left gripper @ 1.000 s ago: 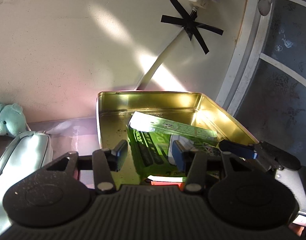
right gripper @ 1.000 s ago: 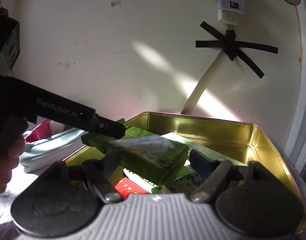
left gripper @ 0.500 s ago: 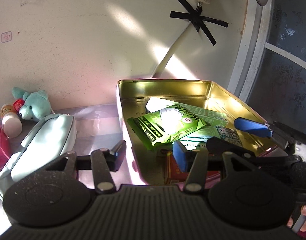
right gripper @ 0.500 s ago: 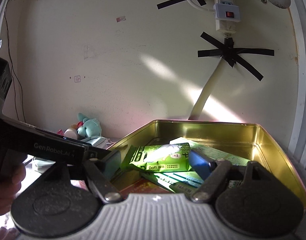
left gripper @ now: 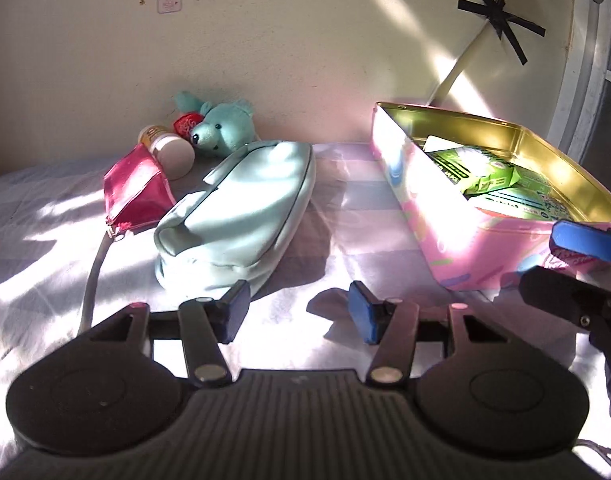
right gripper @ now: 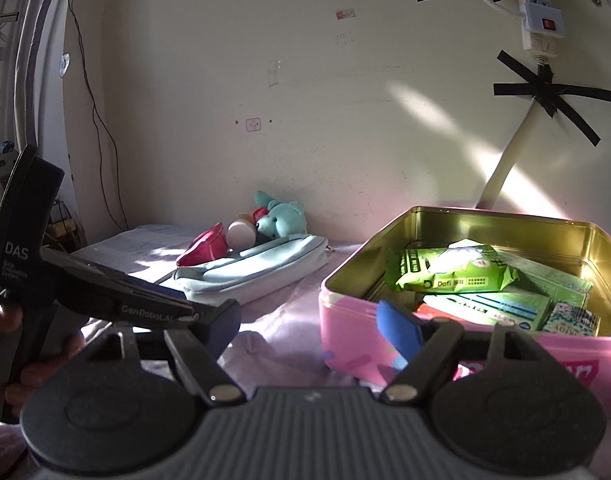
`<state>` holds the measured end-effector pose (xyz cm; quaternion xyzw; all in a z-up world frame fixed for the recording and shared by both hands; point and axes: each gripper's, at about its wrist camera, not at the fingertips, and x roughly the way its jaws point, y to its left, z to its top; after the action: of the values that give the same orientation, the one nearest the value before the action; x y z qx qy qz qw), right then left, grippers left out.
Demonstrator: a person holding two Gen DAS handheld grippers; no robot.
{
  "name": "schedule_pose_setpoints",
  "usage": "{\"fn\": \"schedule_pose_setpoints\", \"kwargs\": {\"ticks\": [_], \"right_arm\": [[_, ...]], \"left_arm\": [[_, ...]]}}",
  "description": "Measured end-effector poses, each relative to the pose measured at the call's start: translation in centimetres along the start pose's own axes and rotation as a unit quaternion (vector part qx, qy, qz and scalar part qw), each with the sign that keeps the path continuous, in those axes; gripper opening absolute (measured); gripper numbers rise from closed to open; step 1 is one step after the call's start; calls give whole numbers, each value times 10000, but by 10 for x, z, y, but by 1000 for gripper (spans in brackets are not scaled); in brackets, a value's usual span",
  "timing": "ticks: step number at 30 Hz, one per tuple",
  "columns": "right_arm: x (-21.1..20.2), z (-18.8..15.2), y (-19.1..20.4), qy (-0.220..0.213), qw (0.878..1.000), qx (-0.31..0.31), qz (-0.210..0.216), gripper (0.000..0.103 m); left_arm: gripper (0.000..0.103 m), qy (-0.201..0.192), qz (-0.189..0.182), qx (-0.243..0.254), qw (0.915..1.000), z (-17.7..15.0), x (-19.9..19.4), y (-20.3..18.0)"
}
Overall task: Organize objects
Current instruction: 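Reach the right gripper to the light blue pouch and grasp it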
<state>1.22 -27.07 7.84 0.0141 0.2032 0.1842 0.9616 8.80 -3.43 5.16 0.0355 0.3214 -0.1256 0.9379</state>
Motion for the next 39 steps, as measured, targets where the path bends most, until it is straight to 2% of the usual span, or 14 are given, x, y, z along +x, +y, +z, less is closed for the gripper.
{"fn": "schedule_pose_setpoints", "kwargs": {"ticks": [4,7,10,12,14,17,20,23,24,26,27,30,35,39], "right_arm": [[21,-5,25,349,9989,-138,290,78],[42,-5,42,612,9970,-176,446,78],[66,1,55,833,9948,-112,567,78],[83,8,63,921,9938,1,631,78],[97,14,73,878,9940,18,649,78],[115,19,98,686,9944,-661,453,78],[132,19,123,687,9862,-1448,427,74],[152,16,142,773,9720,-2201,293,58],[157,15,145,807,9682,-2354,258,50],[163,13,148,824,9623,-2567,368,45],[165,11,152,809,9582,-2712,417,37],[157,3,161,742,9497,-3025,313,31],[123,-5,150,790,9470,-3079,459,28],[71,-21,135,799,9383,-3257,849,28]], "left_arm": [[59,60,487,-460,9977,-19,7,46],[59,63,972,-970,9905,-34,12,84],[59,-235,1102,-1443,9831,-43,7,107],[60,-396,907,-1731,9799,-45,2,116],[60,-462,866,-1856,9777,-45,0,120],[60,-495,863,-1959,9756,-46,-1,122],[60,-566,943,-2175,9698,-48,-3,130],[62,-601,1216,-2458,9598,-50,-5,143],[62,-585,1233,-2545,9574,-50,-5,146],[63,-614,1152,-2696,9541,-52,-7,153],[64,-606,1169,-2681,9543,-52,-6,152],[65,-576,1227,-2527,9580,-51,-6,148],[65,-580,1206,-2537,9580,-52,-6,149],[66,-582,1206,-2538,9580,-52,-6,149]]}}
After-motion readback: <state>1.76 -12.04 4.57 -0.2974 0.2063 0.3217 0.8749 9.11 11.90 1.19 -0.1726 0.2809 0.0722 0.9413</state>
